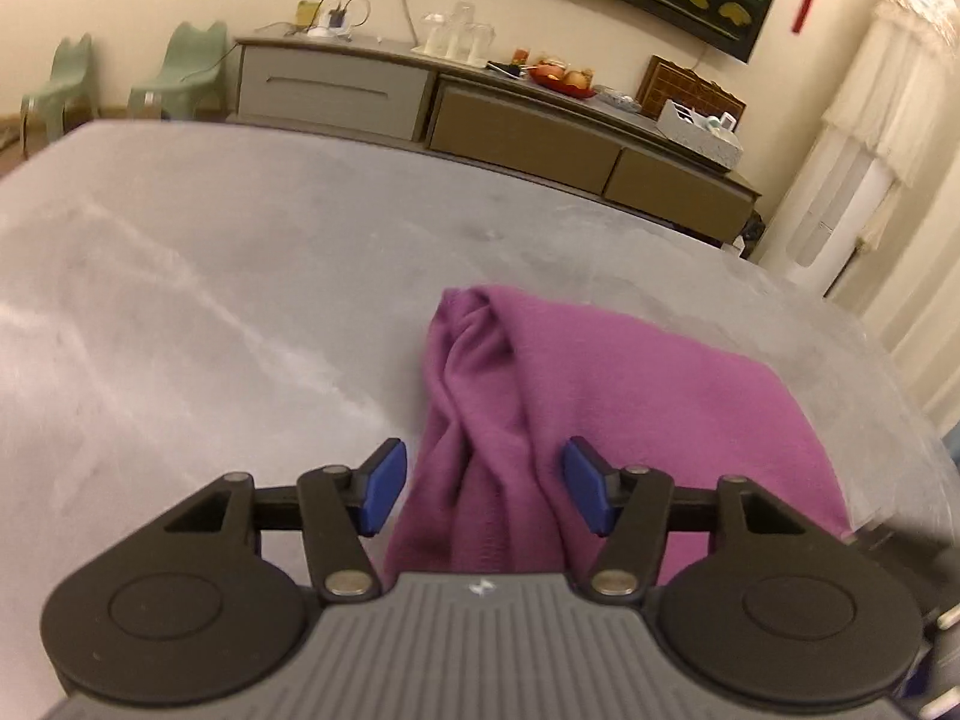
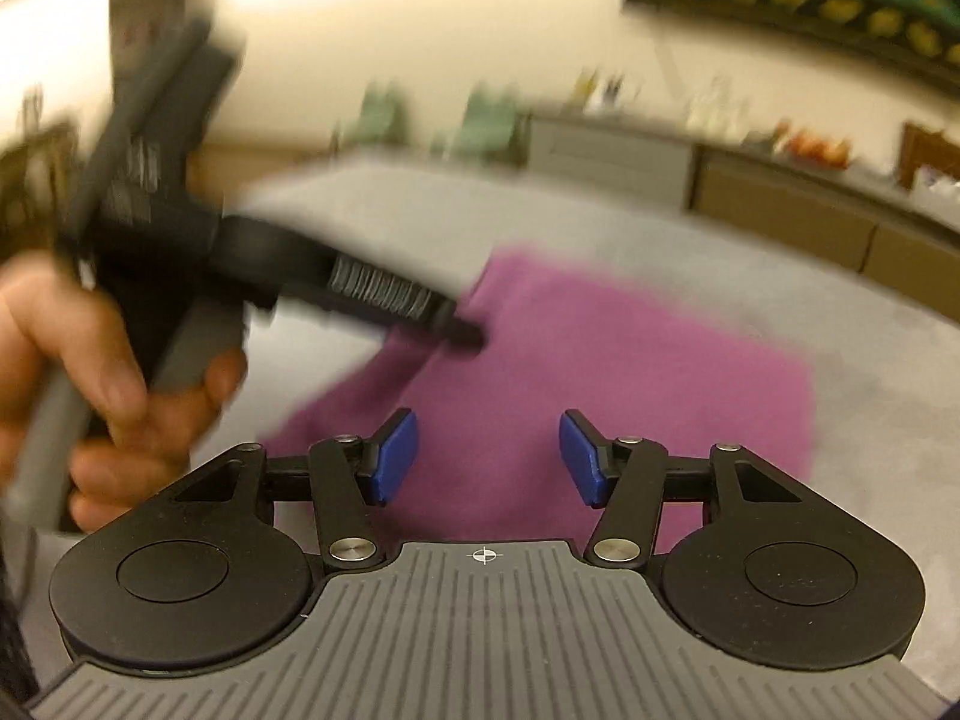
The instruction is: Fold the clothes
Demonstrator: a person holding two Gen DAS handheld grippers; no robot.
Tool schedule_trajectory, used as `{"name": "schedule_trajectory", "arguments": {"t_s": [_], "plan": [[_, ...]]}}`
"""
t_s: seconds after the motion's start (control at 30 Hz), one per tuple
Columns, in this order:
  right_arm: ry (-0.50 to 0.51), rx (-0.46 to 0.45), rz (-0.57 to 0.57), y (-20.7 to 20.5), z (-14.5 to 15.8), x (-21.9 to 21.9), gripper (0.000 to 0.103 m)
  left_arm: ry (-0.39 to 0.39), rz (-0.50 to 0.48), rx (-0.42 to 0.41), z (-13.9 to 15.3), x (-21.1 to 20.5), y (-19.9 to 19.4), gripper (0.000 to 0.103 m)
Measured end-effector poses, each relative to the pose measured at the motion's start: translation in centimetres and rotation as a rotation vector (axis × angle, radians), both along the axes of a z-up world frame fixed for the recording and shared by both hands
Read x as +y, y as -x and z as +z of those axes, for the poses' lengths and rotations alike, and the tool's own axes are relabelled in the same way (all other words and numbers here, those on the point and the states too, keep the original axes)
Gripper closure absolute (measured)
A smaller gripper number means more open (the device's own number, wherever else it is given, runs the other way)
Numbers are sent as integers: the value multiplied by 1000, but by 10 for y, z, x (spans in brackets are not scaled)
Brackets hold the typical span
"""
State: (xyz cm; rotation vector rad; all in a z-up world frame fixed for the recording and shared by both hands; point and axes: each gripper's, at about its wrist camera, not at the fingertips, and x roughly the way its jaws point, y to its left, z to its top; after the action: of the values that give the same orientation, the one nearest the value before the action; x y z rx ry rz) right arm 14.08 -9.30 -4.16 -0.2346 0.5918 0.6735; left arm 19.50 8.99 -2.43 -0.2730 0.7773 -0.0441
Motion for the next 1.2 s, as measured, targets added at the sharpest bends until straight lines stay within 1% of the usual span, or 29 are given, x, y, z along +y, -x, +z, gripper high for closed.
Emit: {"name": "schedule_trajectory", "arguments": {"t_s": [0.03,0.07,0.1,0.23,0.27,0.3,0.33,0.43,0.47,0.57,0.6,0.63,0.7,0.73,0.8,0.87,0.9,1.0,1.03,1.13,1.17,1.2], "plan": [[42,8,13,-1,-8,9,44,1,-3,-1,0,1,1,42],[68,-1,12,-1,-9,14,43,-1,-7,-2,1,2,2,42],[93,-12,9,-1,-9,19,43,-4,-11,-4,1,2,3,42],[163,-7,-3,-3,-3,32,43,5,-25,-11,4,6,6,44],[167,11,-6,-6,0,34,43,8,-27,-14,4,7,7,44],[166,25,-11,-8,6,33,45,14,-30,-20,6,8,9,45],[147,16,-27,-9,13,32,45,15,-29,-29,8,11,13,47],[78,-51,-94,-9,39,27,43,7,-14,-45,12,24,20,47],[81,-57,-95,-12,40,30,43,4,-9,-50,14,28,22,48],[142,-49,-74,-25,22,47,44,-34,11,-59,15,43,27,48],[145,-39,-67,-27,13,50,42,-38,14,-58,15,48,29,48],[172,-36,-71,-26,0,56,42,-35,17,-56,14,54,31,48],[235,-123,-79,-13,-14,68,42,-27,18,-59,14,64,35,48],[252,-115,-93,-14,-13,72,43,-25,18,-60,13,68,37,48],[273,-62,-90,-22,-4,75,43,-21,20,-61,13,76,41,48],[275,-5,-87,-34,12,75,45,-15,25,-59,12,82,43,48],[261,-26,-98,-36,24,76,50,-14,27,-61,12,85,45,48],[202,-105,-156,-49,56,81,50,-13,33,-73,12,93,51,48],[184,-113,-180,-61,61,81,50,-11,35,-76,12,95,52,48],[232,-2,-184,-87,30,91,49,-2,41,-82,15,99,56,48],[250,36,-184,-96,19,94,45,1,43,-84,15,100,57,48],[303,-7,-169,-93,7,101,42,4,44,-86,16,101,59,48]]}}
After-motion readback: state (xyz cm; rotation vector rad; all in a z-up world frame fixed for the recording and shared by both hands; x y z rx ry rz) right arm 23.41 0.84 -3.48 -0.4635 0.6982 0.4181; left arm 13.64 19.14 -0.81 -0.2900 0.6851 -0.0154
